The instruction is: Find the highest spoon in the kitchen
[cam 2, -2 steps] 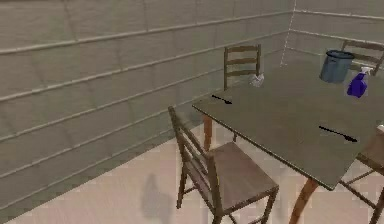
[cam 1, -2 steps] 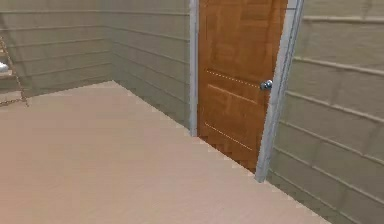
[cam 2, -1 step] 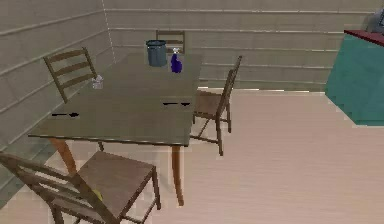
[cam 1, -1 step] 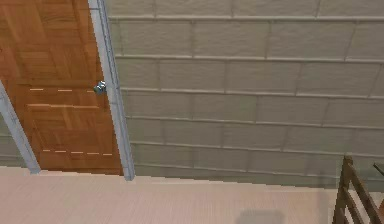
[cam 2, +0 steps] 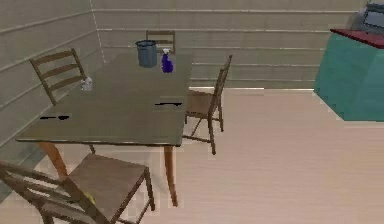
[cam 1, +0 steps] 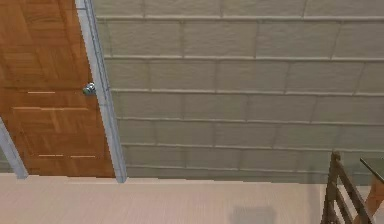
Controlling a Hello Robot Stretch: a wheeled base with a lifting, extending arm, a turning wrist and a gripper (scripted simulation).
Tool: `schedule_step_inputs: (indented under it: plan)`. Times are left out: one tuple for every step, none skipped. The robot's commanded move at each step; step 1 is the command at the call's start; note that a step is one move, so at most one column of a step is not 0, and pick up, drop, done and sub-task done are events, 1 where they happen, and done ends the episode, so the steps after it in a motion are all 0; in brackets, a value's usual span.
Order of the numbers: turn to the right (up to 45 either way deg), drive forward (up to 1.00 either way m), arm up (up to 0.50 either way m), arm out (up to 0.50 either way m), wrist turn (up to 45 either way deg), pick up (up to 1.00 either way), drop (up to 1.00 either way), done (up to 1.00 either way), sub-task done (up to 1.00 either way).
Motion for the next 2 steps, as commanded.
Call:
schedule_step_inputs:
  plan:
    - [0.0, 0.85, 0.00, 0.00, 0.0, 0.00, 0.00, 0.00, 0.00]
    - [45.0, 0.00, 0.00, 0.00, 0.0, 0.00, 0.00, 0.00, 0.00]
